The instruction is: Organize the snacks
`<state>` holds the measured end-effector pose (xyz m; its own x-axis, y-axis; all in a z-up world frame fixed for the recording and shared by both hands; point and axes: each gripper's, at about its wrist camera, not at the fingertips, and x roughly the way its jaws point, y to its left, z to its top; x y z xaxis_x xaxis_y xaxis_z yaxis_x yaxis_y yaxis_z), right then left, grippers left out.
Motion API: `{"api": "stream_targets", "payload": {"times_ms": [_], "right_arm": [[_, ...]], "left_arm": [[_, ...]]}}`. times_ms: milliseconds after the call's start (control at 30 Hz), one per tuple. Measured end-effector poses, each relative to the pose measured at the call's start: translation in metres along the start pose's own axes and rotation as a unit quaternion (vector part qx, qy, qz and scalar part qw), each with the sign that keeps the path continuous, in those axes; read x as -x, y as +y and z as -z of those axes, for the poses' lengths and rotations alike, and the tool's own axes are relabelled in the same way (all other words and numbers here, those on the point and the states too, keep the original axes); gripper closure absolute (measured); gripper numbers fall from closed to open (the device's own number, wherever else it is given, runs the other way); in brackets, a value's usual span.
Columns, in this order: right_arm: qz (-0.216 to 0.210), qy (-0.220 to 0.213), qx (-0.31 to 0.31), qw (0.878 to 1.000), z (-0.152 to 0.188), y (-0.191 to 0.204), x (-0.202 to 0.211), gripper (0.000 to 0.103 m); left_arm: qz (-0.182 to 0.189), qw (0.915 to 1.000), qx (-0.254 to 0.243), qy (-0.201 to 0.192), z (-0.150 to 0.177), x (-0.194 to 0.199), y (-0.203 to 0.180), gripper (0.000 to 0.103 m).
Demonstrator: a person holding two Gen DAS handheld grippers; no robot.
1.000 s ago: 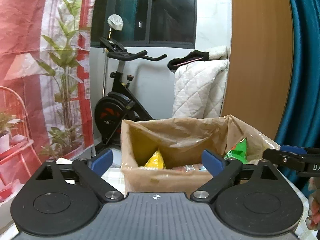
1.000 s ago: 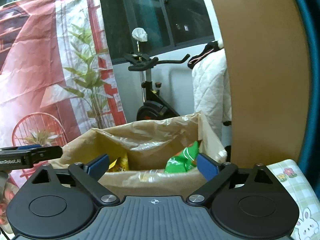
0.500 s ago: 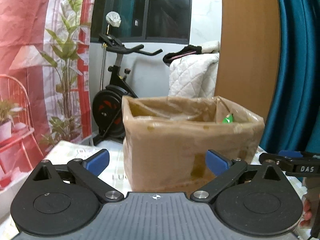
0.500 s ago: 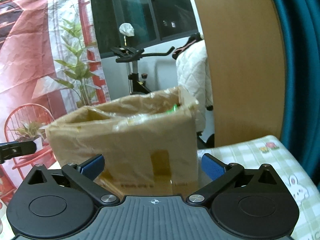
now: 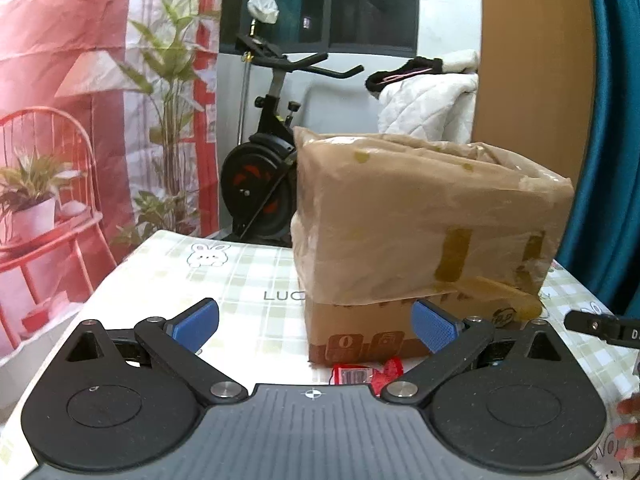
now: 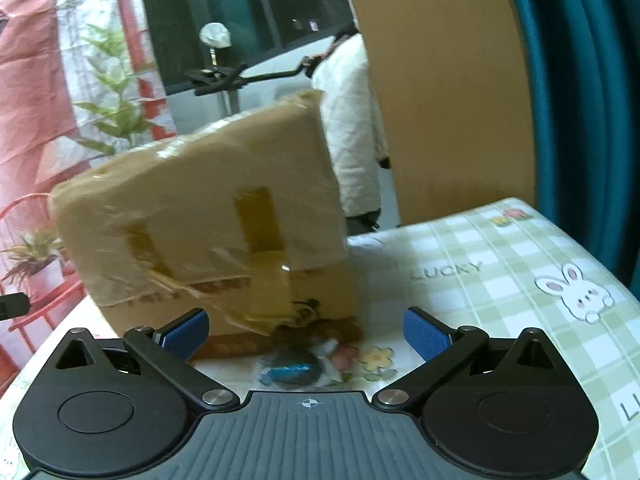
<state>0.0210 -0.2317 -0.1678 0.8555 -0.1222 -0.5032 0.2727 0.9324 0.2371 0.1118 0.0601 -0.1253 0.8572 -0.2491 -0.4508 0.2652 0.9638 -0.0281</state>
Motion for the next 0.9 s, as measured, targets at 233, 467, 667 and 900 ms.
{"api": "stream_targets", "payload": {"times_ms": [233, 467, 667, 900], "right_arm": [[0.017, 0.044, 0.021, 0.999, 0.010, -0.007, -0.022, 0.001], [0.009, 0.073, 0.079, 0.994, 0.018, 0.013, -0.049, 0.001], [-0.003, 0.093, 0.121, 0.988, 0.017, 0.029, -0.077, 0.014], [-0.005, 0.118, 0.138, 0.983, 0.020, 0.039, -0.103, 0.019]], "left_arm": [[0.003, 0.9995, 0.008, 0.032, 0.010, -0.015, 0.000, 0.000], [-0.018, 0.9978, 0.001, 0.064, 0.022, -0.030, -0.002, 0.001], [0.003, 0.9965, 0.014, 0.082, 0.026, -0.043, 0.001, 0.015], [0.006, 0.9939, 0.012, 0.110, 0.037, -0.060, -0.003, 0.020]]}}
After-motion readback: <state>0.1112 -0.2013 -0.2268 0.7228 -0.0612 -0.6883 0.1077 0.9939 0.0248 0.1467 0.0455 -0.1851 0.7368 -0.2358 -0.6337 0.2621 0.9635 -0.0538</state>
